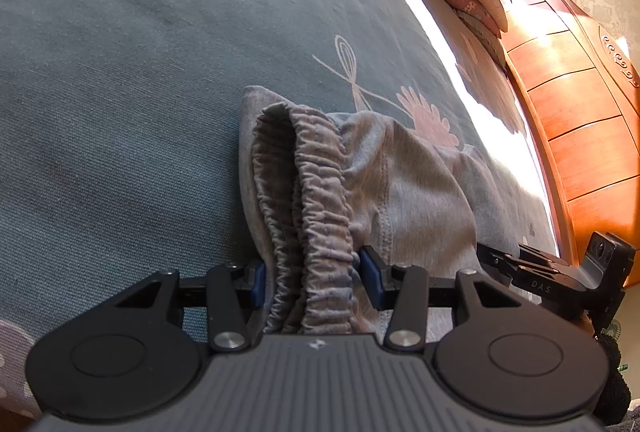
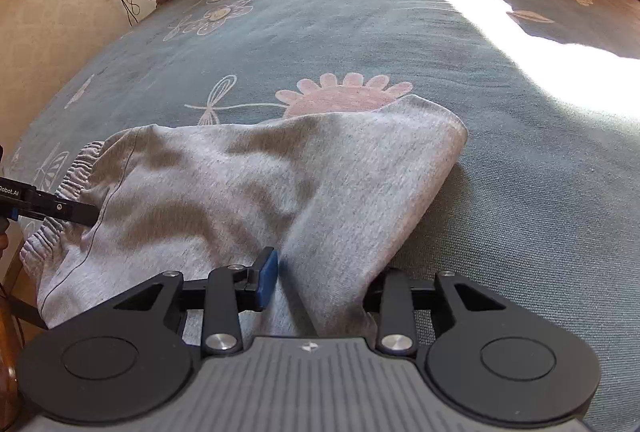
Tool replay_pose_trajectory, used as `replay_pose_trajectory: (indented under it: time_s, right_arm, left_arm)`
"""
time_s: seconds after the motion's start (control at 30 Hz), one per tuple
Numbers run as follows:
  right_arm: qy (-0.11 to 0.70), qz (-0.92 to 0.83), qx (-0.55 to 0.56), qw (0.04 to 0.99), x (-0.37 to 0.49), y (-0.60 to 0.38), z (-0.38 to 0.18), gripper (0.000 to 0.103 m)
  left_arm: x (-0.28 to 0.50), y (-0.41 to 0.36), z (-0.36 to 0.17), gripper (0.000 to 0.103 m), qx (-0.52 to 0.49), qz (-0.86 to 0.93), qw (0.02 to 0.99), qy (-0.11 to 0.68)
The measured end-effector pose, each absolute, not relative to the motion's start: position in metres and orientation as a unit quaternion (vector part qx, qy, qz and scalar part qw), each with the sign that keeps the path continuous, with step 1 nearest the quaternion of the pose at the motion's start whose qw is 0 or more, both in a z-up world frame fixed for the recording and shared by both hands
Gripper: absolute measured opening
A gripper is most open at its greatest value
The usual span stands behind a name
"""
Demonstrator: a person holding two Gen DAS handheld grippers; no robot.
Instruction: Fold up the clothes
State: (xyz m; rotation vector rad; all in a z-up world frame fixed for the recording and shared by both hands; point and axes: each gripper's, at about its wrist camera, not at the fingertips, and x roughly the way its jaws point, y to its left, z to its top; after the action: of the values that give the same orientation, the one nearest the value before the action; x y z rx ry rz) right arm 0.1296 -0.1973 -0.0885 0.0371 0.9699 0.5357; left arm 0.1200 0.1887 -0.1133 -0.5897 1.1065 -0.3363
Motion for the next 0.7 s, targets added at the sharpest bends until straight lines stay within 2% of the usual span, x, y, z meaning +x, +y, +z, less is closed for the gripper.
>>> replay_pose_trajectory:
  time_s: [0.07, 0.13, 0.3, 0.7]
  right_arm:
    - [0.461, 0.254, 0.011, 0.85, 0.13, -0.196, -0.088, 0.031]
    - [0.462, 0.253, 0.005, 0.85, 0.129, -0.194, -0.087, 0.03]
    - [0.463, 0.253, -0.005, 0.849, 0.129, -0.192, -0.083, 0.018]
    - [0.437, 0.279, 0.055, 0.853, 0.114, -0.205, -0.053, 0.014]
  left_arm:
    - [0.12, 0.187, -0.113, 0.047, -0.274, -0.153, 0.798, 0.515]
    - [0.12, 0.184, -0.112, 0.046, -0.267, -0.148, 0.801, 0.514]
    - [0.114, 0.176, -0.104, 0.045, -0.238, -0.144, 0.818, 0.504]
    - [0.097, 0.164, -0.067, 0.042, -0.253, -0.186, 0.836, 0.449]
